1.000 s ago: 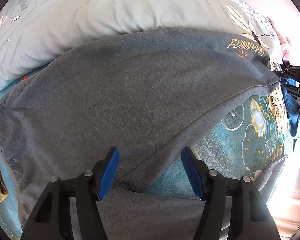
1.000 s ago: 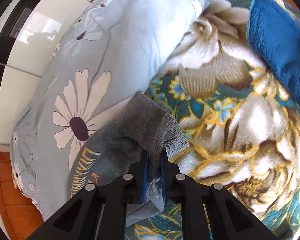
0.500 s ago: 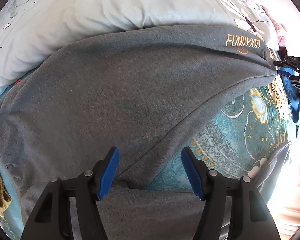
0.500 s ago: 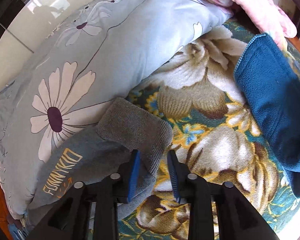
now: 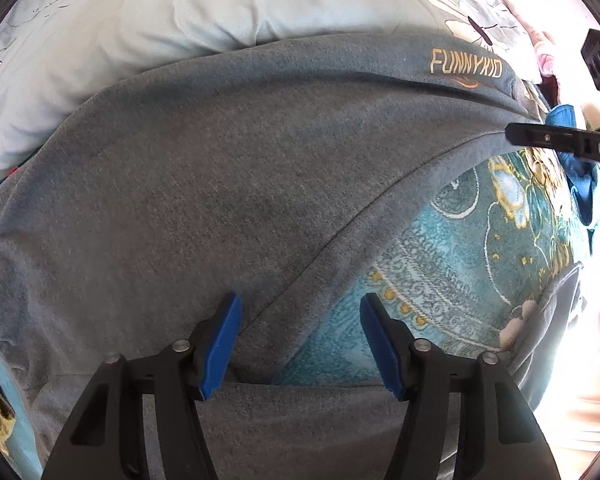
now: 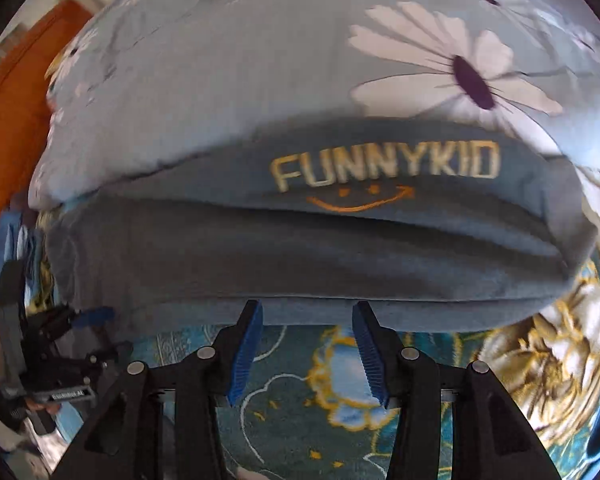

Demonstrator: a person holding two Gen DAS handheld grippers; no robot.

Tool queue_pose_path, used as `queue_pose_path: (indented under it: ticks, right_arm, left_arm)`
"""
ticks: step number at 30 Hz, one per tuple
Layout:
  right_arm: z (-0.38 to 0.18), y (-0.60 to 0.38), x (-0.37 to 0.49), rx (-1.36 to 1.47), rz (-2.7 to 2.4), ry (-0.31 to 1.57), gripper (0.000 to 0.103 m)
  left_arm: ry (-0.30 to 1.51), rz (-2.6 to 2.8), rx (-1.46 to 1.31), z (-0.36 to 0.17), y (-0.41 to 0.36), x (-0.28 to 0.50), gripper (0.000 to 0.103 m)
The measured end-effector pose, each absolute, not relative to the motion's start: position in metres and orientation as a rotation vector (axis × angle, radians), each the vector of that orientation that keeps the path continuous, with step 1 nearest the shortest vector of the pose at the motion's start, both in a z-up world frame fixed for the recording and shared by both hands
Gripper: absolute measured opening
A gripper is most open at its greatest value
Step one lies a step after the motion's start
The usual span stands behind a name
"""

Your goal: Fold clothes

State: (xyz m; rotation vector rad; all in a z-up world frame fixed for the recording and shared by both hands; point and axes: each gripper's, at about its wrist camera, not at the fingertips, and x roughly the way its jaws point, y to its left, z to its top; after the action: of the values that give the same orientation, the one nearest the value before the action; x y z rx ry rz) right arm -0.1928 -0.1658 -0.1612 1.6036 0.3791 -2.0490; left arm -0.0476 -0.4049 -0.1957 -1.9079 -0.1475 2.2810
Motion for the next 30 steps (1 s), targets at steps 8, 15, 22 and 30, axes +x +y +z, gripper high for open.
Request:
queue_pose_path:
  ticks: [8, 15, 22, 30]
  right_arm:
    - [-0.189, -0.242, -0.179, 1.452, -1.669, 0.771, 0.050]
    - [-0.203, -0.245, -0.180, 1.458, -1.537, 0.850, 0.031]
    - [-0.197, -0.243, -0.173, 1.396, -1.583, 0.918, 0.007]
    - [-0.168, -0.217, -0.141, 1.333, -1.641, 0.908, 0.006]
  left_arm:
    - [-0.104, 2.275, -1.899, -0.199, -0.402, -0.044, 0.032]
    - [-0.182, 2.269, -1.881, -0.203, -0.397, -0.028, 0.010]
    - [-0.182, 2.340, -1.816, -0.183, -0.392, -0.022, 0.005]
    - [-0.223, 2.360, -1.774, -0.171, -0.380, -0.011, 0.004]
